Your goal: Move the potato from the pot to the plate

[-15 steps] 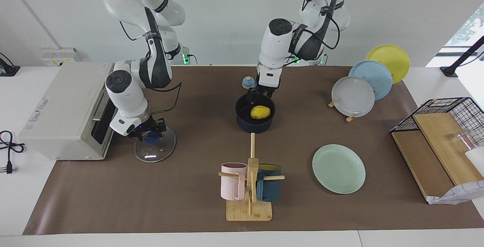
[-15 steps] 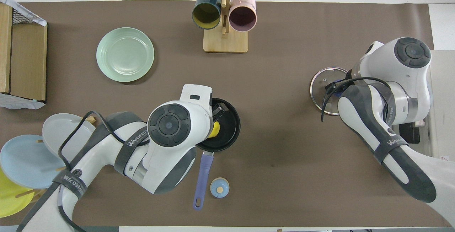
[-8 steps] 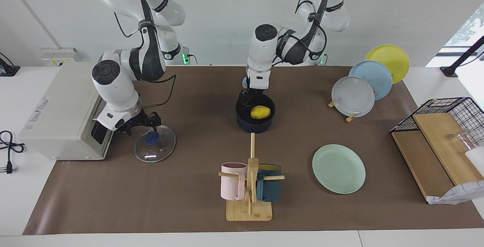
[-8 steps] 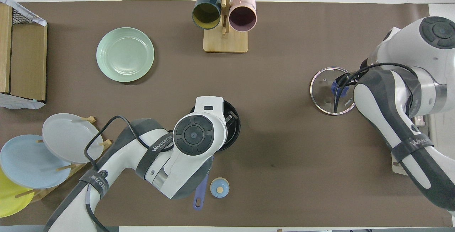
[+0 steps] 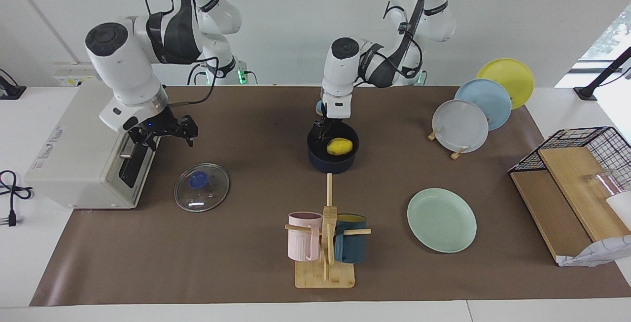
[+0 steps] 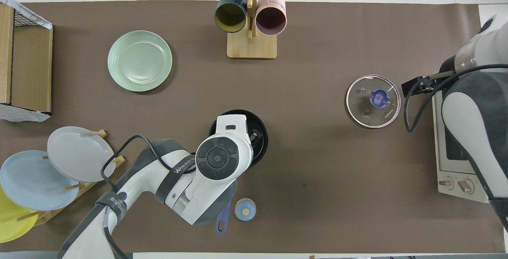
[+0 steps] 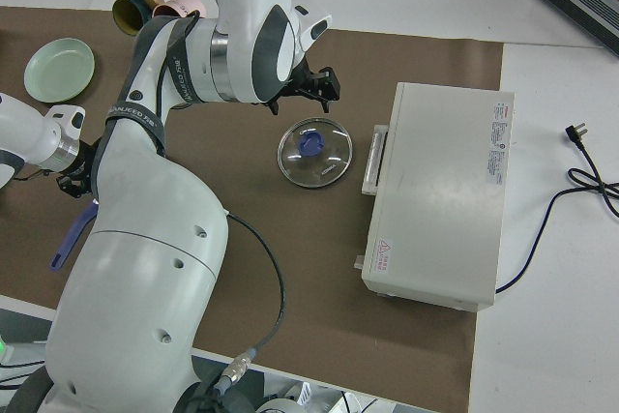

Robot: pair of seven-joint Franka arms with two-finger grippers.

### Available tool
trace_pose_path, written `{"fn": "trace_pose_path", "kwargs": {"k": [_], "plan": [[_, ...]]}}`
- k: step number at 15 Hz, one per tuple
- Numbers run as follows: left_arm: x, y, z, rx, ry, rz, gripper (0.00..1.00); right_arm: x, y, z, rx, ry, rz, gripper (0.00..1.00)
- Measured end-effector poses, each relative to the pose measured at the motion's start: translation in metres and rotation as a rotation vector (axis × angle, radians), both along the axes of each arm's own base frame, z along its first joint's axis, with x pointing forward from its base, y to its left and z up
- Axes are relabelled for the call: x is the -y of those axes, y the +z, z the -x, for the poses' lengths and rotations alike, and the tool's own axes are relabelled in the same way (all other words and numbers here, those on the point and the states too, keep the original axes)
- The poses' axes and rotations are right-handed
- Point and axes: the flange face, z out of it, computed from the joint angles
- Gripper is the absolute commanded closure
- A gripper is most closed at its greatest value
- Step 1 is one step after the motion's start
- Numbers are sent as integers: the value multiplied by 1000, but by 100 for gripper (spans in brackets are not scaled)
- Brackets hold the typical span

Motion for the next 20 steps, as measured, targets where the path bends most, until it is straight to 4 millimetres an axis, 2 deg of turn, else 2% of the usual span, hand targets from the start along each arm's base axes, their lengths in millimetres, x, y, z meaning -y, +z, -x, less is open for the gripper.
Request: {"fn": "trace_pose_path", "kwargs": {"k": [2,3,5,8,13,17,20], "plan": [[-4,0,-5,0,20,-1,0,7,31,10,-11,-16,4,0],[-7,0,-10,1,33,0,0,11,39,14,-19,-26,6,0],[-13,1,-19,4,51,2,0,18,49,19,-17,-39,8,0],[-19,-1,-25,2,65,-4,0,14,62,25,8,-35,11,0],[-24,-8,-30,-7,81,-14,0,20,62,33,-45,-51,5,0],[-18,-24,-31,-18,95,-36,0,20,76,41,-53,-61,8,0],[-17,-29,-33,-21,99,-42,0,32,82,45,-46,-84,7,0]]}}
